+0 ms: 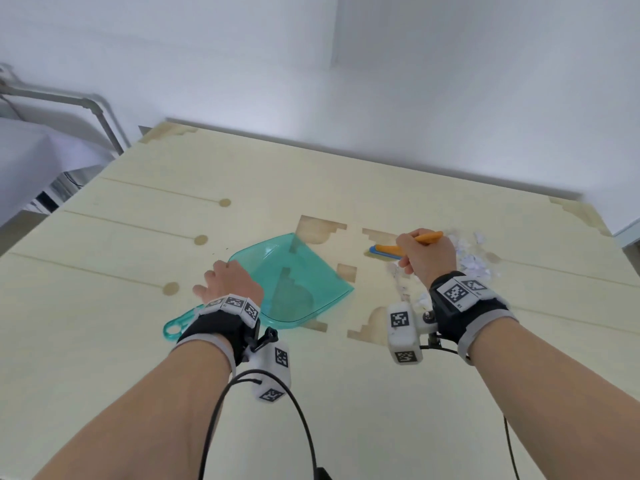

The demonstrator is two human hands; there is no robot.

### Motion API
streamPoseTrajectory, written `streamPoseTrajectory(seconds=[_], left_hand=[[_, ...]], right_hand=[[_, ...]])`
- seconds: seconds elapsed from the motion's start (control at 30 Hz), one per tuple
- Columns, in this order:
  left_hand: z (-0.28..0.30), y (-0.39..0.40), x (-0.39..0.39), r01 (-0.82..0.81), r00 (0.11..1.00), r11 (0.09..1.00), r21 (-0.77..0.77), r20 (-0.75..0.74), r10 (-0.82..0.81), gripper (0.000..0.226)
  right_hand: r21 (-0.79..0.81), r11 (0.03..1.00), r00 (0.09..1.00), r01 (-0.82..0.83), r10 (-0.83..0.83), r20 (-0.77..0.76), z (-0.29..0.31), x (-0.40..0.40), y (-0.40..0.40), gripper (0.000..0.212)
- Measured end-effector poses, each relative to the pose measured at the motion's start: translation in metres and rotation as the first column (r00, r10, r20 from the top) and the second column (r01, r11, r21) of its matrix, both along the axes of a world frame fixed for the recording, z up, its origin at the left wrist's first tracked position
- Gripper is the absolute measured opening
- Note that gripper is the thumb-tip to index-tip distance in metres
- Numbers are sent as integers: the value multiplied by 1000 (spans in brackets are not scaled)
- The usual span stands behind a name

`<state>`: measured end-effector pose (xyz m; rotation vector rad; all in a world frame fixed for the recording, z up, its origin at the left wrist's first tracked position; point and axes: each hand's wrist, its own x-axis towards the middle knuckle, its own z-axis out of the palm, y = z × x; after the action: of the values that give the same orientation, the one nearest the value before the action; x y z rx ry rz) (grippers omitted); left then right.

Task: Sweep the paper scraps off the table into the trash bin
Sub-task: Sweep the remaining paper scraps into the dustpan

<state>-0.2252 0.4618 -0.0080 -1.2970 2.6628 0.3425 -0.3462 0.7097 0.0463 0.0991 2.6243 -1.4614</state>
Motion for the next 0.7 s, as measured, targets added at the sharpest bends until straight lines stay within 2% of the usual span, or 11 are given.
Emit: streamPoseTrajectory(seconds=[0.1,0.13,0.23,0.37,0.47,0.6,0.7], left_hand=[[-8,-4,11,-81,992,997,18,94,79,54],[-10,-7,13,-92,991,995,40,100,88,52],[-18,-11,18,-1,1000,984,179,23,-3,27],[-14,3,8,43,995,960,277,-103,-15,32],[-5,25,-14,73,986,926,370,-167,-11,40],[5,58,-55,111,976,886,449,-220,-11,32],[5,81,-83,104,969,867,488,-245,22,31]], right_hand=[[1,1000,1000,21,-21,7,-3,9,1,16],[-5,1000,999,30,-30,11,-4,10,1,16],[-27,994,994,103,-102,31,-6,15,9,16],[-29,976,976,216,-215,36,-3,13,30,30],[-26,958,959,284,-284,9,3,5,56,28],[-3,934,934,358,-358,-3,1,-13,97,37],[23,935,934,355,-353,-58,-7,-29,128,41]])
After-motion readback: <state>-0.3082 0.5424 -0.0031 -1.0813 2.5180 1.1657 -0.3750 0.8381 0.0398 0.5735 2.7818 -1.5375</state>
